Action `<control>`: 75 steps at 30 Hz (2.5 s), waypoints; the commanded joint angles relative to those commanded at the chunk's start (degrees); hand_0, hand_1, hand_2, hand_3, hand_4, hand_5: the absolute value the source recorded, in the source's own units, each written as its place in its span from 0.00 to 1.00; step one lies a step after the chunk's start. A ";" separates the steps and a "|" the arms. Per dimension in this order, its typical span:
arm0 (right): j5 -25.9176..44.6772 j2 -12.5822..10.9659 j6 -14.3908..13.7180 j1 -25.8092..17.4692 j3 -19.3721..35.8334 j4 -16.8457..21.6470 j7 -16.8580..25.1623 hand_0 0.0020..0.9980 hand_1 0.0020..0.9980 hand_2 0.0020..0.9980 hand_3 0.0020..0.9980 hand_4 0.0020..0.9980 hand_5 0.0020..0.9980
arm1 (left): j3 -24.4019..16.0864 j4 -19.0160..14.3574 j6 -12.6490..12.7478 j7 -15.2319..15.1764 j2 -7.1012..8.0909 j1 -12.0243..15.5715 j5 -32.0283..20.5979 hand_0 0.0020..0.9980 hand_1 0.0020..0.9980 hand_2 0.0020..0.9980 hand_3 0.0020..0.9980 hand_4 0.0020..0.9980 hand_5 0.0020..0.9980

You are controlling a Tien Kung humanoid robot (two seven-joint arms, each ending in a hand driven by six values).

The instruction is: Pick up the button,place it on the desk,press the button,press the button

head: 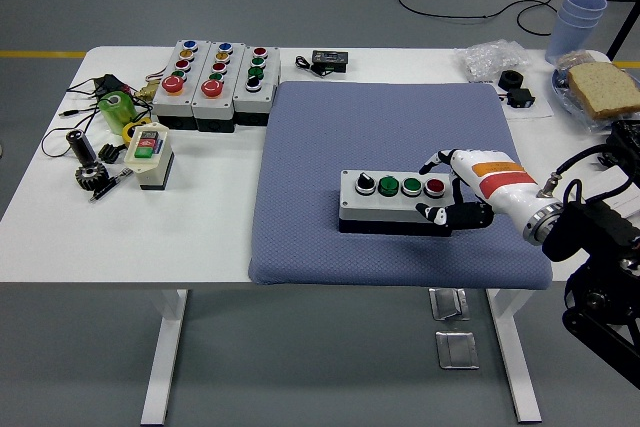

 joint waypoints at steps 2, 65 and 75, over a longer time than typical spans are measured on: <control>0.00 0.51 0.03 0.27 -0.41 -0.51 -0.03 0.16 0.00 0.19 0.69 0.78 0.38 | 0.15 0.00 0.02 -0.03 0.02 -0.05 -0.25 0.65 0.61 0.60 0.56 0.31 0.86; 33.93 2.08 -19.70 -6.16 9.08 1.15 16.31 0.66 0.62 0.71 0.87 0.80 0.40 | 0.09 0.00 -0.05 -0.02 -0.03 -0.05 0.38 0.64 0.61 0.60 0.56 0.31 0.86; 55.54 2.40 -18.95 -7.45 10.40 1.78 21.85 0.68 0.65 0.75 0.85 0.80 0.41 | 0.28 0.00 -0.05 -0.04 -0.01 0.18 0.51 0.64 0.61 0.60 0.56 0.31 0.86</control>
